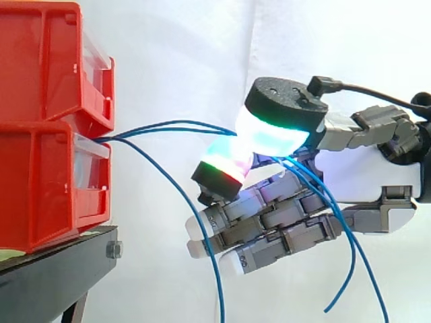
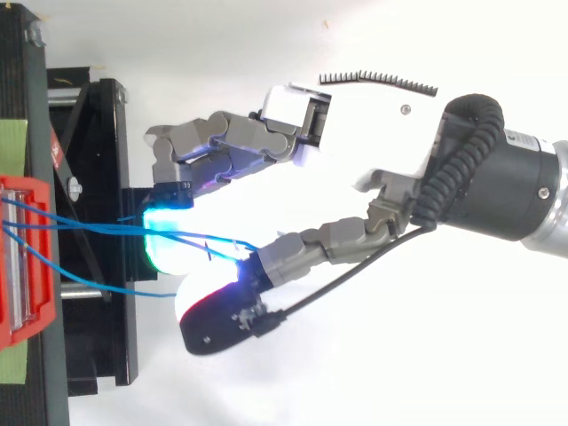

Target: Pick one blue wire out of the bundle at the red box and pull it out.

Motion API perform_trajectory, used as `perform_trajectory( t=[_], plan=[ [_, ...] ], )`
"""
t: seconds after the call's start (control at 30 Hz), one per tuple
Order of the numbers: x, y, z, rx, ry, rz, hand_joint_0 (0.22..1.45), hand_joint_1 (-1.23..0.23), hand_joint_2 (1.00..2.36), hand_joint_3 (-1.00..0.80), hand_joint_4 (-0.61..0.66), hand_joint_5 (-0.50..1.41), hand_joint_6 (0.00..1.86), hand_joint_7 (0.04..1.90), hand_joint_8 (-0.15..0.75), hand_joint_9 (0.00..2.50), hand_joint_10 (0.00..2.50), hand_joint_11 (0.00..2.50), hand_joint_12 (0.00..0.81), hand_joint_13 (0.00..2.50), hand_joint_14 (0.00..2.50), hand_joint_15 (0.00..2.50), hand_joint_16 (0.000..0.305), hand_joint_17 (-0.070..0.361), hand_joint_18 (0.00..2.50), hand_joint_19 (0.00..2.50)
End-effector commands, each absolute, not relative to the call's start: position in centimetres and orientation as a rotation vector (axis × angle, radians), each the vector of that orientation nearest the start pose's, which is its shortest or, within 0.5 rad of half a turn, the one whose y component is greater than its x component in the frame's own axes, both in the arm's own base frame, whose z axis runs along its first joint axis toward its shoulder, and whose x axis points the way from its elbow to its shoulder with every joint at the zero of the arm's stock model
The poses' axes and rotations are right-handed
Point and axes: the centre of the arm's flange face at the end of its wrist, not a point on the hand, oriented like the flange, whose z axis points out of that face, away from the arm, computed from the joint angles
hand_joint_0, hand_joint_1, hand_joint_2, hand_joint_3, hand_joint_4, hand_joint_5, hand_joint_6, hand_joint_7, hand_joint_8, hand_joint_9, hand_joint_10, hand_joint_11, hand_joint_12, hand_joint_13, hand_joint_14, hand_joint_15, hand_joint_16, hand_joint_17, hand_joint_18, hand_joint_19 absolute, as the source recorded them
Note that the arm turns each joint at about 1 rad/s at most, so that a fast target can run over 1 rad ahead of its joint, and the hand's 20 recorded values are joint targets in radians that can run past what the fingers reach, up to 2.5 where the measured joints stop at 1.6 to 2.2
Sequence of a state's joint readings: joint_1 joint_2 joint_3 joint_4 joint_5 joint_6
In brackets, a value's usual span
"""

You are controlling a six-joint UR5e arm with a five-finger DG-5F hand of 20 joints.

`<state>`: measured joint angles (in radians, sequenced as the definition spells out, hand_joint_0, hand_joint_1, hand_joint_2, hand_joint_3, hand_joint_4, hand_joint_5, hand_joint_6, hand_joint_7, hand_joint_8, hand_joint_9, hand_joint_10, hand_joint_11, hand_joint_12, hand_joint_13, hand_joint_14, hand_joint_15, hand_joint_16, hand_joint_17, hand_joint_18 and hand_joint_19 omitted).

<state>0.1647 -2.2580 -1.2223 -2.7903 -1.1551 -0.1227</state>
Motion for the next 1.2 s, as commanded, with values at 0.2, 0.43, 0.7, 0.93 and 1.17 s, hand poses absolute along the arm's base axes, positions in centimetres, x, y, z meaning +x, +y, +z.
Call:
perform_trajectory(
  t=[0.2,0.43,0.7,0.93,1.17],
  plan=[
    [75.08,-5.04,26.27,1.232,1.080,0.938,0.53,-0.38,1.00,-0.50,0.22,-0.10,0.62,1.32,0.329,0.59,0.01,0.20,0.424,0.15,0.00,0.03,0.063,0.142,0.28,0.26],
    [75.04,-5.05,26.20,1.231,1.082,0.936,0.61,-0.57,1.02,-0.26,0.24,-0.08,0.55,1.45,0.328,0.61,0.01,0.21,0.414,0.16,0.00,0.03,0.060,0.134,0.27,0.27],
    [75.04,-5.05,26.20,1.231,1.082,0.936,0.59,-0.74,1.02,-0.23,0.25,-0.10,0.60,1.38,0.330,0.60,0.01,0.25,0.415,0.17,0.00,0.03,0.060,0.136,0.29,0.26],
    [75.00,-4.95,26.16,1.234,1.085,0.934,0.62,-0.93,1.00,-0.50,0.22,-0.13,0.71,1.23,0.325,0.58,0.01,0.27,0.411,0.16,0.00,0.01,0.060,0.135,0.30,0.22],
    [75.01,-4.94,26.16,1.235,1.085,0.936,0.44,-0.57,1.00,-0.50,0.23,-0.11,0.68,1.21,0.358,0.64,0.01,0.26,0.464,0.20,0.00,0.04,0.070,0.157,0.37,0.26]
  ],
)
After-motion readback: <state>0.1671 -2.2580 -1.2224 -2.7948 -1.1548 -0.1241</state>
